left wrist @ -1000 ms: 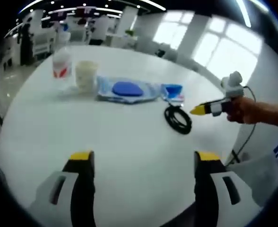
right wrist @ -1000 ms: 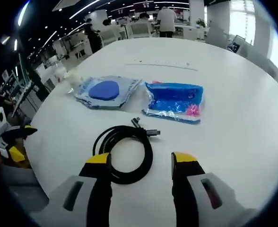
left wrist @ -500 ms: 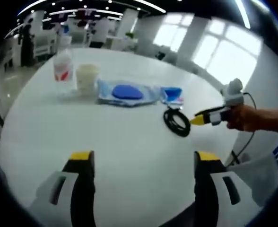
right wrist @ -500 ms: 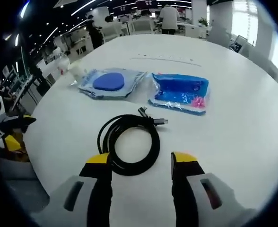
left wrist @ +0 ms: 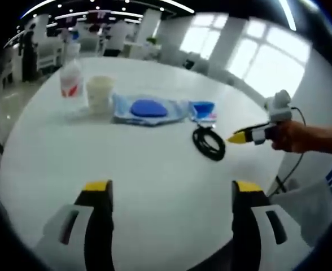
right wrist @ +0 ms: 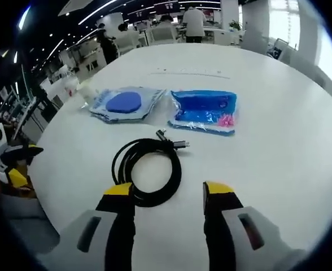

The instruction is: Arrange the tabletop items into an orderly group along one side of the table until the central work area is clear of visible clutter.

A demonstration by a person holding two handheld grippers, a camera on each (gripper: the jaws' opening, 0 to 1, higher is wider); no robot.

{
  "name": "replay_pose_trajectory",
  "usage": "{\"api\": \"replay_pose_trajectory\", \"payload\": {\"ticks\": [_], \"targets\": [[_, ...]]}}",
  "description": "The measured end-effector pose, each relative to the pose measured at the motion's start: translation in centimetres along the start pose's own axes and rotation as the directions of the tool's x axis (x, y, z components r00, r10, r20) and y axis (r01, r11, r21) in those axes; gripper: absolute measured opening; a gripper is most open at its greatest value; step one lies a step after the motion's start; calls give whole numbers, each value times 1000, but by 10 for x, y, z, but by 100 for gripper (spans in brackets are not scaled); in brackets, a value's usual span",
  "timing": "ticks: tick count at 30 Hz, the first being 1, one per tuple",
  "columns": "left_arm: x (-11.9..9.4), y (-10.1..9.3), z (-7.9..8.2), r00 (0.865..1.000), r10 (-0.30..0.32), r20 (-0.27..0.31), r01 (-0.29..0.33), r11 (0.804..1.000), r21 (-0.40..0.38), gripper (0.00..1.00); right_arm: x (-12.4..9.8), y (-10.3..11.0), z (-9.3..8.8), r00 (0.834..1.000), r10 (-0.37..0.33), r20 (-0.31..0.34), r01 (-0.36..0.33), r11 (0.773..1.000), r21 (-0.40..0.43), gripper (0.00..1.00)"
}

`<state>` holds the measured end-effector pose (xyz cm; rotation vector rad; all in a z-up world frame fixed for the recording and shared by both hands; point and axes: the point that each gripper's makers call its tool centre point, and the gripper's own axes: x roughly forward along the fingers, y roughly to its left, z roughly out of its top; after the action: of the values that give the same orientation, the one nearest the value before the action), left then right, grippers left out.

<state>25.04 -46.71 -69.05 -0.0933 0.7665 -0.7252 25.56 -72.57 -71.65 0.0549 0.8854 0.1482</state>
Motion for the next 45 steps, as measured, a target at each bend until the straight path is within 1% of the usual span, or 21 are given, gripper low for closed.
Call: {"api": "replay_pose_trajectory", "payload": {"ticks": [2,6,9,13,15,16,17,19,22,28,31,37,39,41,43,45], "targets": [[0,1,-2,1000,2,-5,-2,1000,0,83,0,0,0,1000,1,5,-1,1000,12,48],[0,-1,-1,1000,-2,-4,2,1000,4,83,0,-1,-5,1000,-3,-2,3,1000,13,47],[0,-2,-4,1000,-3,-13,3,1000,10,83,-1,-1,-7,1000,-2,-2,2,1000,17,47],[0,-1,-1,1000,-1,-4,1,1000,15,83,-2,-2,-9,1000,-4,-2,4,1000,18,47],[0,-1,-3,1000,-1,-10,1,1000,15,83,-2,-3,-10,1000,-4,1,4,1000,26,47],[1,-1,-4,1000,1,-15,-1,1000,19,83,3,-11,-9,1000,-2,2,2,1000,30,47],[0,0,-4,1000,2,-16,-2,1000,21,83,5,-13,-9,1000,-2,2,2,1000,30,47],[0,0,-3,1000,3,-11,-3,1000,23,83,6,-16,-9,1000,-3,-2,3,1000,26,46],[1,1,-4,1000,6,-12,-6,1000,24,83,3,-14,-10,1000,-5,3,5,1000,29,46],[1,1,-5,1000,9,-19,-9,1000,26,83,5,-13,-7,1000,-3,2,3,1000,-1,46],[2,0,-8,999,10,-32,-9,999,37,83,6,-11,-7,1000,1,-3,-1,1000,-21,46],[2,0,-5,1000,6,-24,-5,999,38,83,3,-12,-12,1000,-2,-18,2,1000,-19,45],[1,0,-6,1000,4,-28,-4,1000,26,83,3,-17,-11,1000,-18,-11,17,1000,-7,44],[2,2,-10,999,9,-41,-8,1000,31,83,3,-16,-7,1000,-11,18,10,999,42,44],[2,2,-8,999,13,-41,-11,999,37,83,3,-14,-8,1000,-3,9,3,1000,17,44],[0,1,-4,1000,15,-23,-14,999,33,83,2,-17,-9,1000,-14,-8,14,1000,-28,43]]}}
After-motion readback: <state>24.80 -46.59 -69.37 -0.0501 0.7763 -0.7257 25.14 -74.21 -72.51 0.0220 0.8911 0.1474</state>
